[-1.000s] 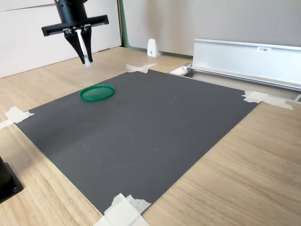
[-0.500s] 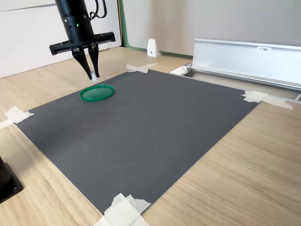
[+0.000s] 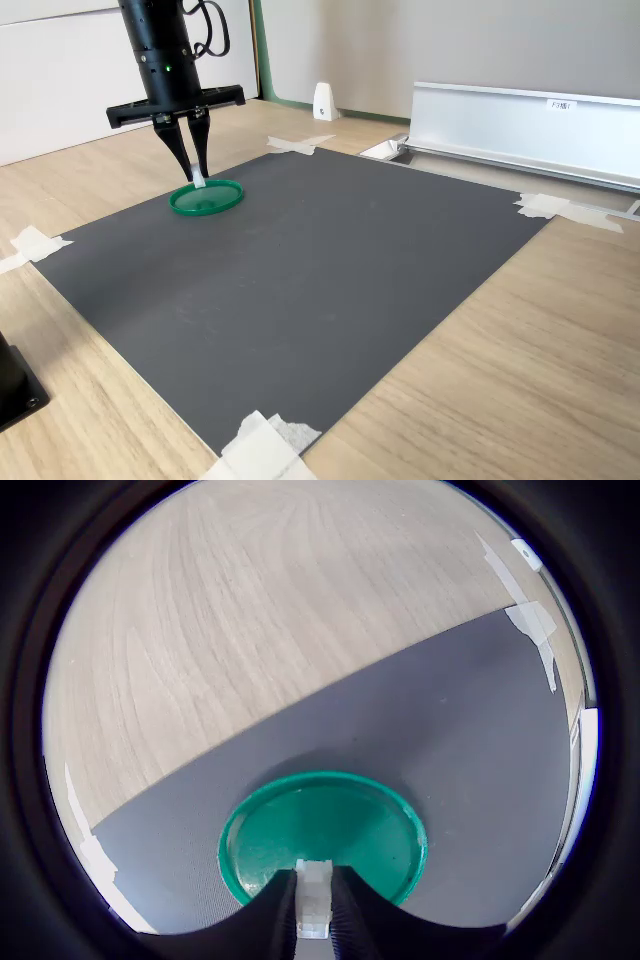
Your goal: Grasp a white terminal and put it on the green lid.
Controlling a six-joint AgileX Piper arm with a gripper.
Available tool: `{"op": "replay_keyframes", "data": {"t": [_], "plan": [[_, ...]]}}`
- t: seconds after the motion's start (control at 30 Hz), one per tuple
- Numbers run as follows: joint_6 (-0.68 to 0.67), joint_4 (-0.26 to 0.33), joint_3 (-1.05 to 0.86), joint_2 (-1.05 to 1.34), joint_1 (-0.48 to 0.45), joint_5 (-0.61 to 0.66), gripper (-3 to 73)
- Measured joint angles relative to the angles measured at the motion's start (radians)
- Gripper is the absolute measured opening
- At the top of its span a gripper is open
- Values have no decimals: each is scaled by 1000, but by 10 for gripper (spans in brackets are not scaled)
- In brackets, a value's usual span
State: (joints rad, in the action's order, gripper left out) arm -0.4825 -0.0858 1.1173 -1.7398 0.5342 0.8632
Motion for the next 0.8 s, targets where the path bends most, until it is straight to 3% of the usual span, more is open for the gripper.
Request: {"op": "replay_keyframes", "data": {"t": [0.2, 0.53, 0.67, 0.8], "plan": [[-8, -38, -25, 0, 0, -3, 169], [-12, -36, -30, 31, -1, -15, 563], [57, -15, -33, 179, -1, -40, 581], [125, 2, -33, 372, -15, -84, 472]]}}
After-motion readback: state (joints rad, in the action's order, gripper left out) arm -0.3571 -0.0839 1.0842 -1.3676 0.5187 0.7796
